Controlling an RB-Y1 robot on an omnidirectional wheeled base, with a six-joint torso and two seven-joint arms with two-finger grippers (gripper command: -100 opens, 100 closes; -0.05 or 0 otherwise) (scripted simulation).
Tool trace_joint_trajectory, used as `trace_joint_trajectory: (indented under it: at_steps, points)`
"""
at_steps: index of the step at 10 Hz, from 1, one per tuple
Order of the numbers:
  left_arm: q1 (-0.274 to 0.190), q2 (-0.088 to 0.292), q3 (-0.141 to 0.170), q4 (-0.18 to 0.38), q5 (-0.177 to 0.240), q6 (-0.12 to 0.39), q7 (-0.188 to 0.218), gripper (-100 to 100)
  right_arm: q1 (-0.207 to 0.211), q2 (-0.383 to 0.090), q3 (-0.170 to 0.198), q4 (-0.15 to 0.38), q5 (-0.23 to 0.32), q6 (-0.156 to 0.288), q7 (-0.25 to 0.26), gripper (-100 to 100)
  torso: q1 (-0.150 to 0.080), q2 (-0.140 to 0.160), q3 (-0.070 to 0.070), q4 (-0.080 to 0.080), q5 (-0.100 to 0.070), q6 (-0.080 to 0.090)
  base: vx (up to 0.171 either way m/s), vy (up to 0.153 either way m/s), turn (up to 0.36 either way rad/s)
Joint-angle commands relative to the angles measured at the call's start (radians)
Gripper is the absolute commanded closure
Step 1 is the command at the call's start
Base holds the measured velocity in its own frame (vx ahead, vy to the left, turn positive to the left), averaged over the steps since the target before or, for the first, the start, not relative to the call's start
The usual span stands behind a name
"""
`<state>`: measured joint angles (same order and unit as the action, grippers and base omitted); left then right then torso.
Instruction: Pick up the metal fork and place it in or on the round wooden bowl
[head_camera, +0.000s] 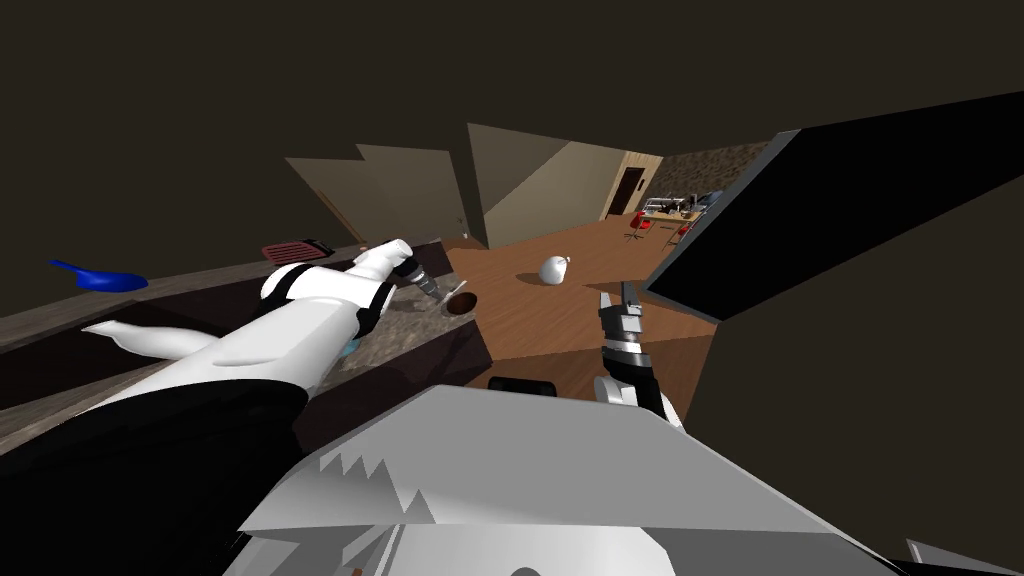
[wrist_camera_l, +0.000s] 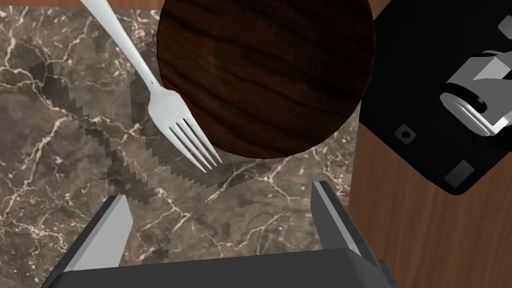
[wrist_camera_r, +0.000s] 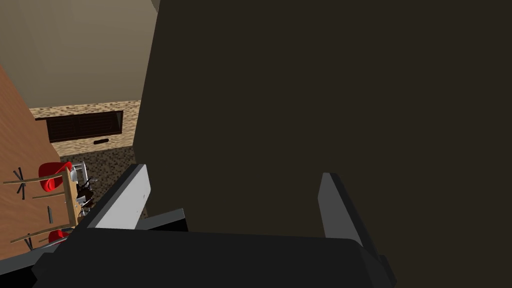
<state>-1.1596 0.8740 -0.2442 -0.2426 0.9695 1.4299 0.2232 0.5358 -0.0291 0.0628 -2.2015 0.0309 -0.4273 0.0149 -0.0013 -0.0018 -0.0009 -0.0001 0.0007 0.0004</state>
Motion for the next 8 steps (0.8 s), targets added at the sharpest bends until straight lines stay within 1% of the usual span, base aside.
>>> trace_joint_trajectory:
  at_steps: [1, 2, 3, 8]
  points:
    - [0.031, 0.012, 0.007, -0.023, 0.007, 0.012, 0.015, -100, 0.0, 0.0, 0.0, 0.0, 0.0, 0.0, 0.0, 0, 0.0, 0.0, 0.0, 0.0, 0.0, 0.0, 0.0, 0.0, 0.0]
    - [0.031, 0.009, 0.006, -0.037, 0.006, 0.011, 0.018, -100, 0.0, 0.0, 0.0, 0.0, 0.0, 0.0, 0.0, 0, 0.0, 0.0, 0.0, 0.0, 0.0, 0.0, 0.0, 0.0, 0.0]
    - [0.035, 0.011, 0.007, -0.045, 0.007, 0.016, 0.025, 0, 0.0, 0.0, 0.0, 0.0, 0.0, 0.0, 0.0, 0, 0.0, 0.0, 0.0, 0.0, 0.0, 0.0, 0.0, 0.0, 0.0]
    - [0.035, 0.011, 0.007, -0.044, 0.007, 0.015, 0.024, 0, 0.0, 0.0, 0.0, 0.0, 0.0, 0.0, 0.0, 0, 0.0, 0.0, 0.0, 0.0, 0.0, 0.0, 0.0, 0.0, 0.0]
